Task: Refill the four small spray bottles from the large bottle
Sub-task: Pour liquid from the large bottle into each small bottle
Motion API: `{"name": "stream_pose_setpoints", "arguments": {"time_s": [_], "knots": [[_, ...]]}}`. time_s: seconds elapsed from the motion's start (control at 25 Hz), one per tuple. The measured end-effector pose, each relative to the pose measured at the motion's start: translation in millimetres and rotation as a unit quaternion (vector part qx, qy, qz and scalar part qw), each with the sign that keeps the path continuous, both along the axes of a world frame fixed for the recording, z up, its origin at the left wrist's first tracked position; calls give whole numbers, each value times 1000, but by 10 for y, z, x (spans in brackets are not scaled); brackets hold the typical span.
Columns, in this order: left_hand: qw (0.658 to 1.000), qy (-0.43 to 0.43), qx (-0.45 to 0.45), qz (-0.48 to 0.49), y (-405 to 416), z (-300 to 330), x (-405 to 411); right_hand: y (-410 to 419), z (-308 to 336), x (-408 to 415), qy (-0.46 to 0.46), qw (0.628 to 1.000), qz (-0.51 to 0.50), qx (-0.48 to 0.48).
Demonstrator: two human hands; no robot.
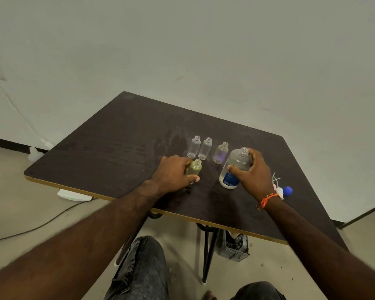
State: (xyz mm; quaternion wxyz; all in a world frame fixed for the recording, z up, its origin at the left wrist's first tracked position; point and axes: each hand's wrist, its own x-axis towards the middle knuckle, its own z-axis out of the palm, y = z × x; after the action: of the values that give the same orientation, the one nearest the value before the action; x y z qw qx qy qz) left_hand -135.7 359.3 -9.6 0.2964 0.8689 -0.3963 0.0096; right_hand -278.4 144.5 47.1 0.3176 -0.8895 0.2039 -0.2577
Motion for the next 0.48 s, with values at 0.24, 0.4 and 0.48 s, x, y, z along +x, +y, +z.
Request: {"name": "stream_pose_setpoints", "arguments": {"time_s": [0.24,0.4,0.48], "knots": [[1000,14,-12,11,18,-40,-29,-67,-82,-30,-3,999,-13,39],[1000,7,18,14,50,-97,-46,-84,-140,-27,17,998,-6,54],[999,-9,25,23,68,-125,-62,-39,-182,-88,12,997,-40,62]]}}
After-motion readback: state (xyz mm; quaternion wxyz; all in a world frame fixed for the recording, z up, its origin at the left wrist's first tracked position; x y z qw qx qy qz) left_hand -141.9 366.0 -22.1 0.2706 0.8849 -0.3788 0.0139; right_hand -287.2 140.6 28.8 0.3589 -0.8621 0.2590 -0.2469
